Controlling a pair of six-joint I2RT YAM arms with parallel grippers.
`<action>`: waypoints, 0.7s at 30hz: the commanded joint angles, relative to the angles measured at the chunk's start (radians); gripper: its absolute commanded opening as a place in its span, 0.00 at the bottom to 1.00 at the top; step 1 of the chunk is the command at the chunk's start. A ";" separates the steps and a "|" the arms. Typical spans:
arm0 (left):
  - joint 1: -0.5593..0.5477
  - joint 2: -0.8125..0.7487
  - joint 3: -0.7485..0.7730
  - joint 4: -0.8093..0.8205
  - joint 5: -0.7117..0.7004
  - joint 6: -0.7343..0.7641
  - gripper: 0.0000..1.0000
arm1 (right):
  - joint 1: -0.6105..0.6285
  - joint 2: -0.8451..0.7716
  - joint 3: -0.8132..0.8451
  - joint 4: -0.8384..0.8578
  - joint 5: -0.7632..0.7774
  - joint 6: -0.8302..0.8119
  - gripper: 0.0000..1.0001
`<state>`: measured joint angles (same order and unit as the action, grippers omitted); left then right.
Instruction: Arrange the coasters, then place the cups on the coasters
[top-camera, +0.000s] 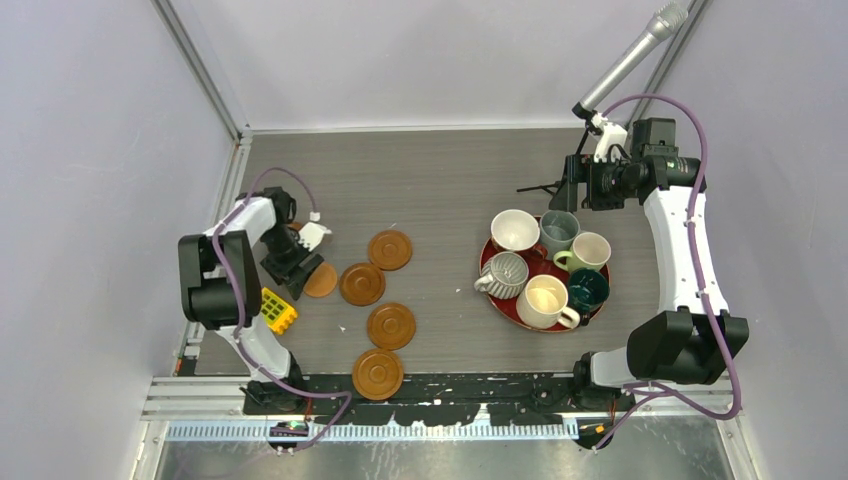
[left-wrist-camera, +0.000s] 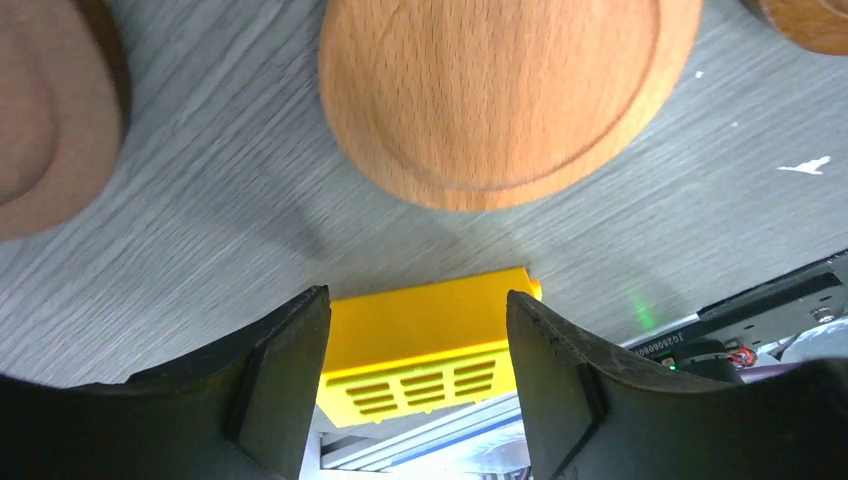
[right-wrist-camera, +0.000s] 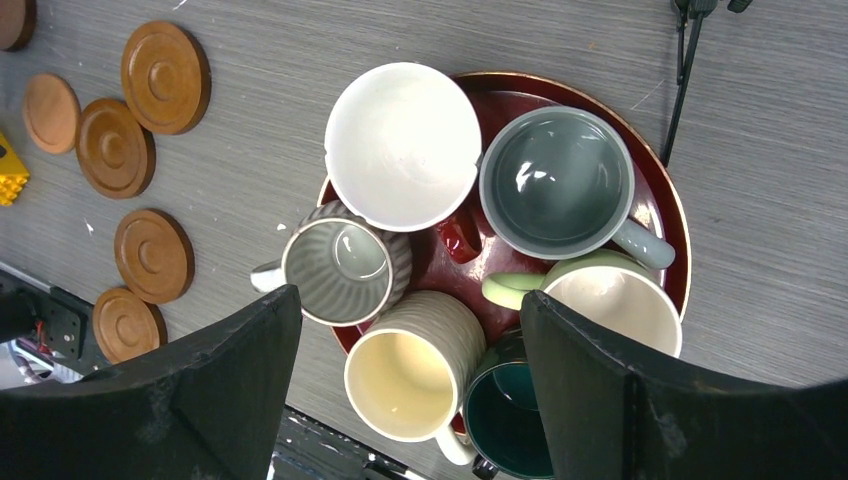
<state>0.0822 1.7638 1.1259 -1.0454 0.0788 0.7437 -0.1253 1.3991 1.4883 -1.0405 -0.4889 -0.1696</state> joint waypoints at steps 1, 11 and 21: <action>0.014 -0.088 0.101 -0.051 0.068 -0.001 0.68 | 0.006 -0.016 0.012 0.026 -0.034 0.014 0.84; 0.016 0.025 0.262 0.122 0.058 -0.195 0.70 | 0.009 -0.010 0.011 0.034 -0.037 0.021 0.84; 0.016 0.170 0.320 0.196 0.085 -0.325 0.73 | 0.010 -0.003 0.010 0.043 -0.034 0.022 0.84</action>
<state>0.0925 1.9007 1.4048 -0.8925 0.1322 0.4973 -0.1196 1.3991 1.4883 -1.0378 -0.5098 -0.1547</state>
